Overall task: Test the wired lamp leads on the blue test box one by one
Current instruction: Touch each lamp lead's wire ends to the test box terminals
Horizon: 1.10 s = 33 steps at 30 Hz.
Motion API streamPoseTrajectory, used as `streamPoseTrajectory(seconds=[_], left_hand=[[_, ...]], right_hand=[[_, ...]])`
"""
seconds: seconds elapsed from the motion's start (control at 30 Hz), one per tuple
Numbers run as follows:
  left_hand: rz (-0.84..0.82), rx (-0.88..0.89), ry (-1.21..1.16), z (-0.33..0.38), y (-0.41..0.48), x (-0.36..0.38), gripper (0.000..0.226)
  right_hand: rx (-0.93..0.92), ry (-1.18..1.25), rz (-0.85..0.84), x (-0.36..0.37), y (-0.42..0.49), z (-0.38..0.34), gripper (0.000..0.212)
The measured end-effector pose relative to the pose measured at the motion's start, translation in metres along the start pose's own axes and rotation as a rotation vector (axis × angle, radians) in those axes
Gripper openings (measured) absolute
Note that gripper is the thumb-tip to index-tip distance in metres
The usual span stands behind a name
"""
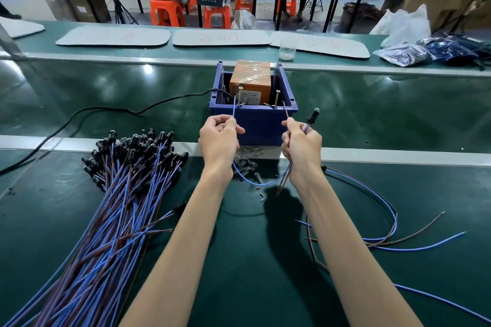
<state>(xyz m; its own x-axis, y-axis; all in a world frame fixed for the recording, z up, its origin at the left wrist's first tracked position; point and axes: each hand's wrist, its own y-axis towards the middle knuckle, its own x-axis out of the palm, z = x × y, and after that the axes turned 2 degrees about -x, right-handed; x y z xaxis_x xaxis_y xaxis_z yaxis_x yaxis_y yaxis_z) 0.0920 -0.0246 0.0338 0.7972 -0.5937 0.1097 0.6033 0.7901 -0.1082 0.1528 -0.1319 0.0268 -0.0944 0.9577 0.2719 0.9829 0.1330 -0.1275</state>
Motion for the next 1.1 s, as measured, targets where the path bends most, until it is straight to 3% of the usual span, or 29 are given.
streamPoseTrajectory(seconds=[0.27, 1.1], left_hand=[[0.014, 0.022, 0.015, -0.001, 0.004, 0.002, 0.01], [0.005, 0.051, 0.051, -0.007, -0.001, -0.001, 0.015]], right_hand=[[-0.031, -0.072, 0.041, 0.002, 0.01, -0.007, 0.025], [-0.062, -0.168, -0.073, -0.001, 0.003, -0.005, 0.026]])
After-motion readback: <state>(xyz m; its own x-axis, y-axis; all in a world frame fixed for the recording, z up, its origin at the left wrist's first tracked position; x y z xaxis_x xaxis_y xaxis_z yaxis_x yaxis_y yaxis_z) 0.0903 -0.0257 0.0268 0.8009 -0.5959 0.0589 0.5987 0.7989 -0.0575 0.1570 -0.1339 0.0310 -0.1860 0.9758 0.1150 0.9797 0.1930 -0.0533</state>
